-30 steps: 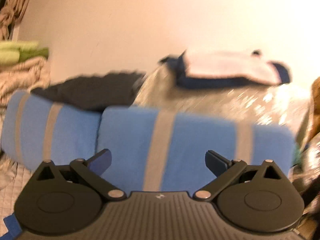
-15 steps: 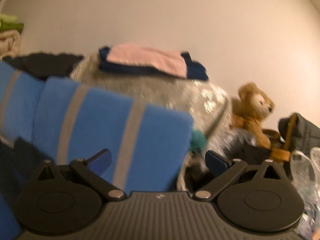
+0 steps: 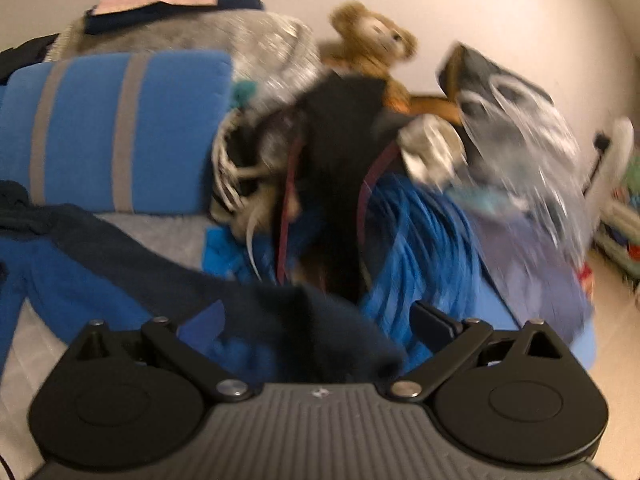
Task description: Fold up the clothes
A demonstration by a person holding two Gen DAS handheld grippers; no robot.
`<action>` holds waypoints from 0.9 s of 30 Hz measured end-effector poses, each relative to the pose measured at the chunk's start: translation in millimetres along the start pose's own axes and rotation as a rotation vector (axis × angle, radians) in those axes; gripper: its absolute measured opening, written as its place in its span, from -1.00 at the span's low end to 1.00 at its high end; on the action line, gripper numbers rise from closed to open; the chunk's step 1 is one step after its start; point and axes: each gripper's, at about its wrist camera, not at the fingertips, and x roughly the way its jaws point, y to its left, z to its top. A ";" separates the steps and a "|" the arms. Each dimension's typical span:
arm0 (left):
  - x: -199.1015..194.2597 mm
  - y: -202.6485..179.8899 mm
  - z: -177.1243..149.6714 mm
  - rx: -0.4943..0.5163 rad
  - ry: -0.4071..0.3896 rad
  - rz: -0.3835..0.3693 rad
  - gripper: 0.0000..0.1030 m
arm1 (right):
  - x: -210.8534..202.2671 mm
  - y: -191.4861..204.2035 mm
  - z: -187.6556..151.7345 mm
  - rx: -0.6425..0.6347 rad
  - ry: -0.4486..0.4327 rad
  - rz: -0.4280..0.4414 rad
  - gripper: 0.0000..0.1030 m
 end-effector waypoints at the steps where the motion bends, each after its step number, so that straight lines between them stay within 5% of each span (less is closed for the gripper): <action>1: 3.7 -1.5 -4.6 -0.005 0.013 -0.005 0.73 | -1.6 -5.9 -7.6 0.017 0.010 0.001 0.84; 7: 18.9 -5.9 -28.9 -0.042 0.077 -0.032 0.73 | -0.2 -14.8 -34.6 0.025 0.069 0.010 0.53; 18: 34.3 -11.4 -62.2 -0.090 0.124 -0.105 0.73 | 23.6 -27.0 -63.8 0.250 0.149 0.063 0.40; 20: 36.7 -9.7 -70.2 -0.111 0.129 -0.118 0.73 | 26.6 -27.8 -65.9 0.294 0.159 0.080 -0.06; 23: 37.9 -5.2 -85.8 -0.133 0.130 -0.153 0.73 | 26.6 -27.4 -64.6 0.337 0.163 0.076 -0.45; 27: 41.0 5.4 -110.0 -0.189 0.139 -0.178 0.73 | 19.0 -20.2 -53.6 0.323 0.139 0.083 -0.61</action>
